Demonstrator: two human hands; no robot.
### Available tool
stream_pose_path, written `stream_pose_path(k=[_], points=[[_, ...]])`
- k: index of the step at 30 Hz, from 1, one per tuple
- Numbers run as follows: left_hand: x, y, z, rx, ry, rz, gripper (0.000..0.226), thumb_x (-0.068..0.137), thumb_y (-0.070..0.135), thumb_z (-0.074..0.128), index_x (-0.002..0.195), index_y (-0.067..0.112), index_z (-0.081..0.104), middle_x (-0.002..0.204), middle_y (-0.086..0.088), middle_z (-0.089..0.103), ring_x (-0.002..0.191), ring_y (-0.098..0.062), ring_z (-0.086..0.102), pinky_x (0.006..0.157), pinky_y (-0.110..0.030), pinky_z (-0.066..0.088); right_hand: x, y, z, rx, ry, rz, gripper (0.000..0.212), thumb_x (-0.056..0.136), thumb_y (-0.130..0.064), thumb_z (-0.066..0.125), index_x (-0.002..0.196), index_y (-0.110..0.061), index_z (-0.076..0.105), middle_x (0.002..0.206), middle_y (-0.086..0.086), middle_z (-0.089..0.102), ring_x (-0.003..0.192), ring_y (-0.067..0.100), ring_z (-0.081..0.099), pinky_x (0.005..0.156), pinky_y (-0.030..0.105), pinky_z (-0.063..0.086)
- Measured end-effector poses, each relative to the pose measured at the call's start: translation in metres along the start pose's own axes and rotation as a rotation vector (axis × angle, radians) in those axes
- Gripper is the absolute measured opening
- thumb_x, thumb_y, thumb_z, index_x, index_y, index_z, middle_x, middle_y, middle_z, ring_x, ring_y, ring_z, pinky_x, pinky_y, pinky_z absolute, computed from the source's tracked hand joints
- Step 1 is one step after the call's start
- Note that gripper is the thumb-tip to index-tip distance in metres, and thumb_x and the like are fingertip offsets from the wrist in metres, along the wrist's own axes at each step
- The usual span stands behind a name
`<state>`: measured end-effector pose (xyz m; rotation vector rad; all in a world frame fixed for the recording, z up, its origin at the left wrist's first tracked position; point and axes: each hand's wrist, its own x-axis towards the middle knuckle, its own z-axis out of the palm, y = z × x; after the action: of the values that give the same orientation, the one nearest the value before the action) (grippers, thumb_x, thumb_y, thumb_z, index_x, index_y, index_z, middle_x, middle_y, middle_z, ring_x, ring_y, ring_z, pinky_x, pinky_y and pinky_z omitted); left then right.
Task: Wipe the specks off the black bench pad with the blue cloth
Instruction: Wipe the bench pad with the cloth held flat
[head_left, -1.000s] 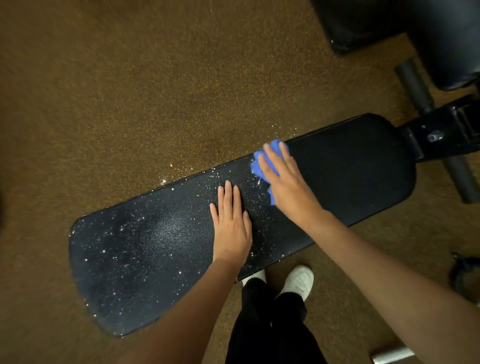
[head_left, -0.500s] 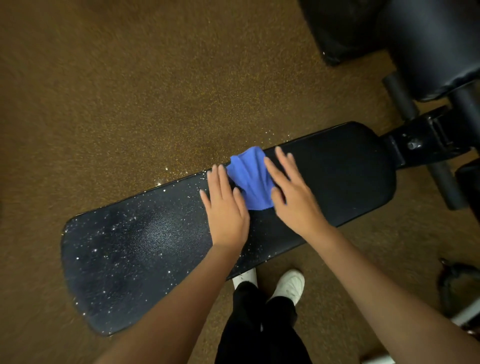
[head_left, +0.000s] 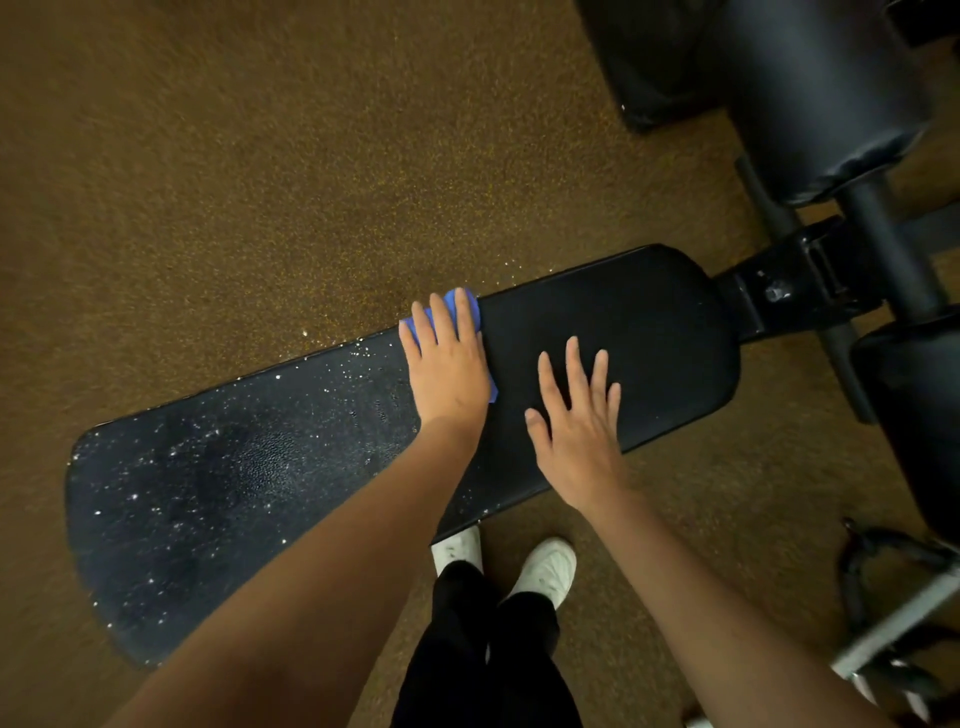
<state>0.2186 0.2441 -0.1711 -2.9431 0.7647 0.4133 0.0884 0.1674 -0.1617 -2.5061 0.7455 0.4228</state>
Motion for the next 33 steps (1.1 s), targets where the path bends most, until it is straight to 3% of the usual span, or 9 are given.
stream_pose_path(k=[4, 7, 11, 15, 18, 21, 24, 28, 33], points=[[-0.049, -0.010, 0.015, -0.009, 0.001, 0.165, 0.052, 0.092, 0.022, 0.031, 0.141, 0.005, 0.032, 0.141, -0.021, 0.041, 0.131, -0.040, 0.037, 0.104, -0.053, 0.033, 0.000, 0.001, -0.001, -0.003, -0.015, -0.006, 0.063, 0.097, -0.038, 0.035, 0.150, -0.022, 0.004, 0.156, 0.006, -0.016, 0.138, 0.030, -0.025, 0.111, 0.048, -0.009], [-0.032, -0.015, 0.011, -0.014, -0.001, 0.193, 0.058, 0.090, 0.020, 0.045, 0.143, 0.005, 0.027, 0.147, -0.020, 0.032, 0.136, -0.039, 0.028, 0.109, -0.051, 0.025, 0.001, 0.001, -0.004, -0.007, -0.038, -0.006, 0.064, 0.098, -0.038, 0.034, 0.150, -0.020, 0.002, 0.155, 0.004, -0.019, 0.137, 0.027, -0.027, 0.112, 0.046, -0.008], [0.002, -0.012, 0.002, -0.025, -0.037, 0.094, 0.054, 0.100, 0.020, 0.025, 0.148, 0.008, 0.003, 0.155, -0.015, 0.008, 0.143, -0.033, 0.004, 0.114, -0.046, 0.005, 0.000, 0.003, -0.005, -0.022, -0.048, -0.008, 0.065, 0.097, -0.039, 0.034, 0.150, -0.017, 0.001, 0.154, 0.002, -0.021, 0.139, 0.027, -0.026, 0.112, 0.044, -0.009], [-0.022, -0.015, 0.011, -0.055, 0.059, 0.207, 0.053, 0.092, 0.019, 0.028, 0.142, 0.006, 0.030, 0.145, -0.018, 0.037, 0.134, -0.038, 0.031, 0.109, -0.051, 0.025, 0.000, 0.000, -0.003, -0.009, -0.044, 0.004, 0.067, 0.097, -0.039, 0.036, 0.150, -0.017, 0.001, 0.155, 0.002, -0.021, 0.138, 0.027, -0.026, 0.112, 0.045, -0.010], [-0.043, -0.033, 0.019, -0.060, 0.015, 0.409, 0.064, 0.081, 0.013, 0.056, 0.141, 0.007, 0.033, 0.145, -0.018, 0.037, 0.133, -0.039, 0.033, 0.107, -0.053, 0.024, 0.000, 0.001, -0.003, -0.017, -0.046, 0.002, 0.068, 0.096, -0.039, 0.037, 0.150, -0.017, 0.002, 0.155, 0.002, -0.021, 0.139, 0.027, -0.025, 0.113, 0.045, -0.009], [-0.018, -0.041, 0.009, -0.049, 0.077, 0.275, 0.080, 0.071, 0.008, 0.075, 0.140, 0.005, 0.034, 0.145, -0.021, 0.036, 0.133, -0.040, 0.034, 0.105, -0.053, 0.029, 0.000, 0.002, -0.003, -0.022, -0.053, -0.003, 0.069, 0.096, -0.039, 0.038, 0.150, -0.017, 0.001, 0.153, 0.001, -0.023, 0.139, 0.026, -0.026, 0.113, 0.044, -0.009], [0.023, -0.037, -0.002, -0.029, 0.006, 0.202, 0.090, 0.078, 0.011, 0.069, 0.147, 0.007, 0.012, 0.154, -0.016, 0.012, 0.142, -0.034, 0.011, 0.114, -0.045, 0.011, 0.000, 0.001, -0.002, -0.029, -0.051, 0.007, 0.070, 0.096, -0.041, 0.036, 0.149, -0.018, -0.002, 0.151, -0.001, -0.028, 0.138, 0.026, -0.028, 0.112, 0.043, -0.011], [0.006, -0.046, 0.005, 0.032, 0.066, 0.434, 0.090, 0.055, 0.008, 0.083, 0.135, 0.002, 0.043, 0.139, -0.021, 0.044, 0.126, -0.039, 0.044, 0.103, -0.051, 0.034, 0.000, 0.000, -0.001, -0.039, -0.059, 0.020, 0.071, 0.096, -0.042, 0.036, 0.149, -0.018, -0.004, 0.152, 0.000, -0.027, 0.138, 0.026, -0.029, 0.112, 0.043, -0.012], [-0.021, -0.064, 0.008, -0.020, 0.090, 0.580, 0.083, 0.061, 0.007, 0.082, 0.135, 0.003, 0.044, 0.139, -0.019, 0.045, 0.126, -0.036, 0.045, 0.102, -0.052, 0.033, 0.000, 0.000, -0.004, -0.051, -0.077, 0.022, 0.072, 0.095, -0.043, 0.037, 0.149, -0.018, -0.004, 0.153, 0.000, -0.027, 0.137, 0.025, -0.030, 0.111, 0.043, -0.012]])
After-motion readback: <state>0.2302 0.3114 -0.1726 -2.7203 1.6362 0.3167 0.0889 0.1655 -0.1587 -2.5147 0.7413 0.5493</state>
